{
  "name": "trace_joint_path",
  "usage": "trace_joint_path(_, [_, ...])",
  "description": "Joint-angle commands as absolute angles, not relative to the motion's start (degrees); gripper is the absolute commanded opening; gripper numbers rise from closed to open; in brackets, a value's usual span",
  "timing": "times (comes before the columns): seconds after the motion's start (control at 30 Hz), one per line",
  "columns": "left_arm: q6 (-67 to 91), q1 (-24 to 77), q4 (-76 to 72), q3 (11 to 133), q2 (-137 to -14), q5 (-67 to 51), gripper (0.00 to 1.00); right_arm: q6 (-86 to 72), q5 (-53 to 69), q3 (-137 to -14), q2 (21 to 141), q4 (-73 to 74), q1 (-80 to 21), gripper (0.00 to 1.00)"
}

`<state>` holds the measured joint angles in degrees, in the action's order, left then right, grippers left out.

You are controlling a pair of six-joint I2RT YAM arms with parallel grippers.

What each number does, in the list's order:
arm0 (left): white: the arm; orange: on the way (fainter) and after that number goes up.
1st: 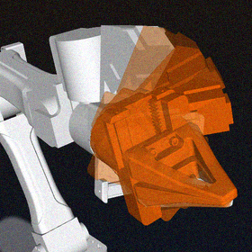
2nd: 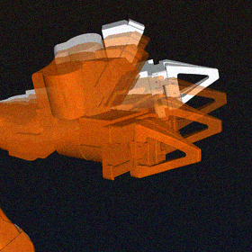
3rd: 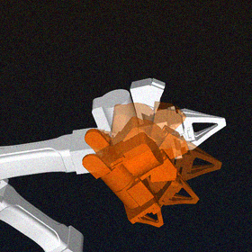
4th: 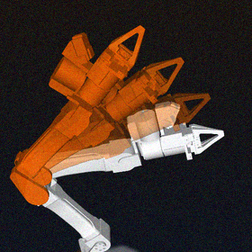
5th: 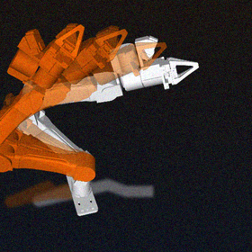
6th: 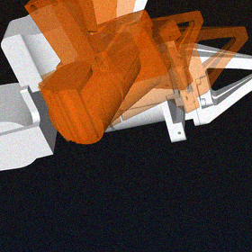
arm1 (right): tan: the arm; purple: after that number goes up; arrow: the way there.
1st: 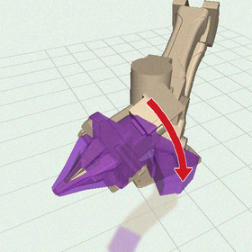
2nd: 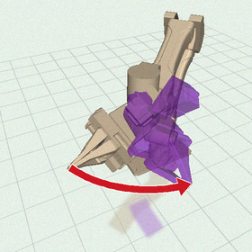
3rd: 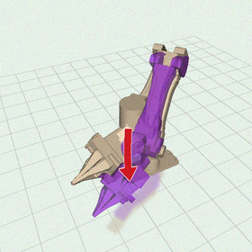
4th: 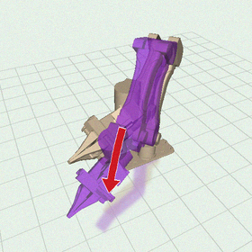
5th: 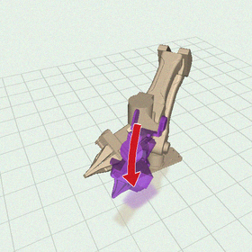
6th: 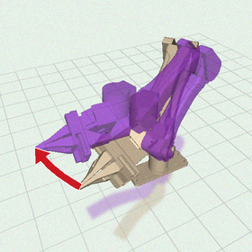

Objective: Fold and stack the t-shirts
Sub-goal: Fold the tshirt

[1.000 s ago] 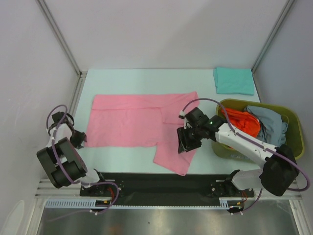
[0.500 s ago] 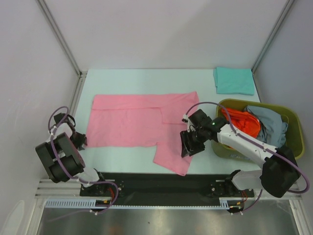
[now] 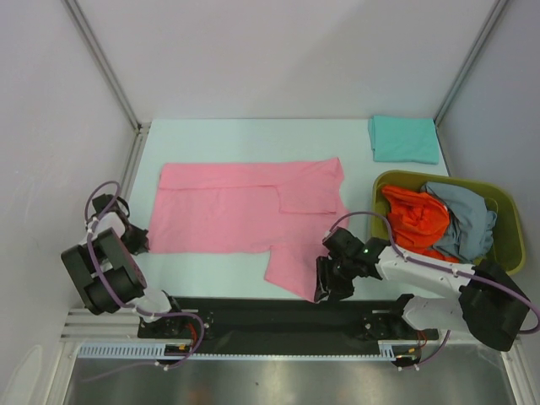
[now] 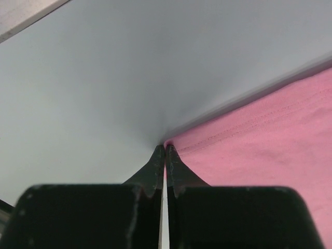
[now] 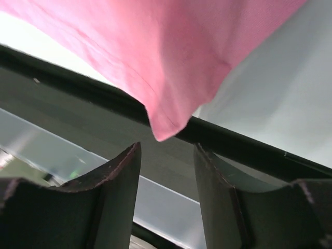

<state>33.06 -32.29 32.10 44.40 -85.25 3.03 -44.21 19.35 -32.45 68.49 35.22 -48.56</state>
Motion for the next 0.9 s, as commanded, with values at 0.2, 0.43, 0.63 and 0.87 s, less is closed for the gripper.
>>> trace_joint_path(0.2, [32.78, -32.96, 21.89, 39.9, -88.77, 3.69, 0.0, -60.72, 12.39, -30.94, 69.61, 27.6, -49.39, 0.41])
trace_joint_path(0.43, [33.22, -32.87, 22.33, 39.81, -87.63, 2.46, 0.0, -64.16, 11.07, -30.59, 67.85, 30.41, -49.83, 0.39])
trace_joint_path(0.63, [31.64, -32.87, 23.2, 41.39, -88.15, 3.34, 0.0, -65.48, 10.9, -29.53, 65.57, 32.52, -50.19, 0.38])
trace_joint_path(0.87, [31.03, -32.87, 22.85, 41.22, -88.85, 3.43, 0.0, -63.99, 7.74, -30.85, 62.67, 35.76, -48.96, 0.38])
